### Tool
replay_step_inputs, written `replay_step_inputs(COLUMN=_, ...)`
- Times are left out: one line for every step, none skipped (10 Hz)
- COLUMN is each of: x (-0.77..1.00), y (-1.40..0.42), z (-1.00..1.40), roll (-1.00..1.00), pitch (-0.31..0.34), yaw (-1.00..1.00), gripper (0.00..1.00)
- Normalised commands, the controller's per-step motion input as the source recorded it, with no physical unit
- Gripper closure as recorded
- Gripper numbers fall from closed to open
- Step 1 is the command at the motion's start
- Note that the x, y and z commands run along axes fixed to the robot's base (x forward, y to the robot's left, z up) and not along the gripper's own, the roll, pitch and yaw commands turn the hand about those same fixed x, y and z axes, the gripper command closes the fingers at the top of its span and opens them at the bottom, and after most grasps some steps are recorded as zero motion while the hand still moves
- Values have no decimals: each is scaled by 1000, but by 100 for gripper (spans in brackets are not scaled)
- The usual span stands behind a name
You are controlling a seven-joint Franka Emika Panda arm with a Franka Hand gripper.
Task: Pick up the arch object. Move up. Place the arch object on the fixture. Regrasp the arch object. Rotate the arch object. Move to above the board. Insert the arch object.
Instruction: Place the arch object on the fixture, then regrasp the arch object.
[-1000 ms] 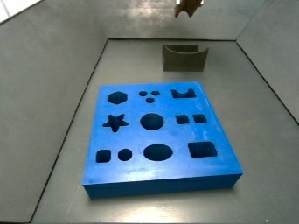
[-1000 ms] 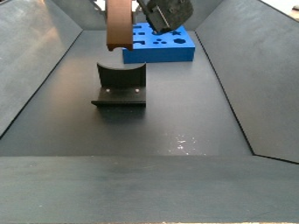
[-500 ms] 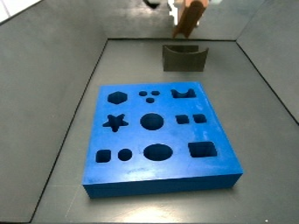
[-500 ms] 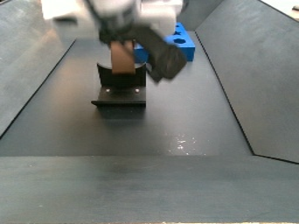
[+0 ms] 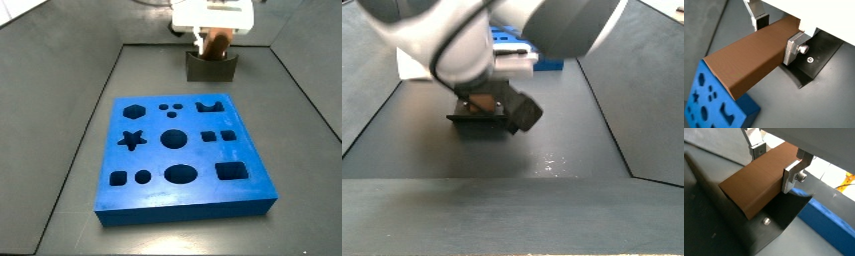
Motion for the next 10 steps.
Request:
replay_step_inputs(x=114, y=70, z=-391, roll=-160, pitch=-9, yaw=-147, gripper=100)
replay_step_inputs(x=76, y=73, z=-276, roll=-140, pitch=-29, yaw=-110, gripper=100)
replay_step_inputs(x=77, y=69, z=-268, roll=-140, pitch=-30, yaw=-97, gripper=100)
replay_step_inputs(x=81, y=61, z=-260, roll=-140, pitch=-30, yaw=-73, gripper=100)
replay_step_inputs(x=0, y=0, z=0, roll=0, pitch=0, yaw=0, gripper=0)
replay_step_inputs(x=0, y=0, z=1000, roll=-13, pitch=-18, yaw=-28, gripper=0)
replay_step_inputs(x=-3, y=1, z=1000, roll=-13, pitch=-14, yaw=-26, gripper=0)
replay_step_inputs(x=-26, y=6, z=1000, roll=9, pitch=-1, yaw=-5, gripper=0)
replay_step_inputs(x=-33, y=0, z=1000, roll=29, pitch=12, yaw=9, gripper=0)
replay_step_inputs(x=-42, y=0, z=1000, roll=45, pitch=23, yaw=16, gripper=0)
